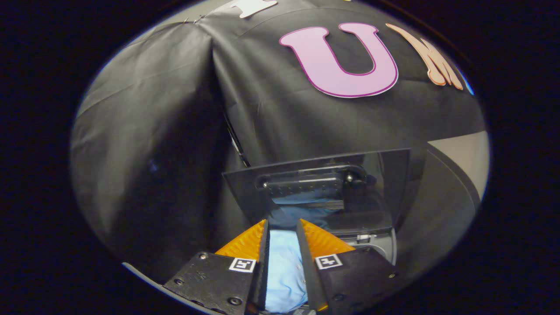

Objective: Put the clothes into the washing machine and then close the washing machine lid.

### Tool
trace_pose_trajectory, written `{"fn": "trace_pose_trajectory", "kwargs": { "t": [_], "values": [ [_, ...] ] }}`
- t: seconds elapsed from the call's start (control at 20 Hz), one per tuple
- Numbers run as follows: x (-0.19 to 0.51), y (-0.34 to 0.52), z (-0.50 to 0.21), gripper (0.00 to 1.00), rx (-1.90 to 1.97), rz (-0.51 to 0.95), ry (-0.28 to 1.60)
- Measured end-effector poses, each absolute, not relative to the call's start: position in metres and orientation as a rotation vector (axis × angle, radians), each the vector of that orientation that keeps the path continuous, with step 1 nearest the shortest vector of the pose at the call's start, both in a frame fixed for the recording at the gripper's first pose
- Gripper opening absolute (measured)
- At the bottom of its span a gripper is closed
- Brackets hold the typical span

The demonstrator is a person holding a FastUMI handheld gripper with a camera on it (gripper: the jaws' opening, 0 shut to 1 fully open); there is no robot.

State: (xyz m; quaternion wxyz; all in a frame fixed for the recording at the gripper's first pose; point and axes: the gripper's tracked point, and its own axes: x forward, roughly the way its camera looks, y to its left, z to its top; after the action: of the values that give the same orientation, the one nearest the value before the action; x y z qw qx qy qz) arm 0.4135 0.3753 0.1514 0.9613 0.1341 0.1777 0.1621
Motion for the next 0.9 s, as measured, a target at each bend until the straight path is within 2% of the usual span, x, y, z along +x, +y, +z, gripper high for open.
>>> {"fn": "trace_pose_trajectory", "kwargs": {
  "t": [0.25,0.65,0.8,0.9],
  "values": [
    [0.419,0.353,0.180,0.36,0.301,0.281,0.282],
    [0.443,0.330,0.243,0.80,0.270,0.199,0.128],
    [0.466,0.335,0.247,0.85,0.260,0.178,0.103],
    [0.487,0.335,0.240,0.92,0.220,0.153,0.113]
  ]
}}
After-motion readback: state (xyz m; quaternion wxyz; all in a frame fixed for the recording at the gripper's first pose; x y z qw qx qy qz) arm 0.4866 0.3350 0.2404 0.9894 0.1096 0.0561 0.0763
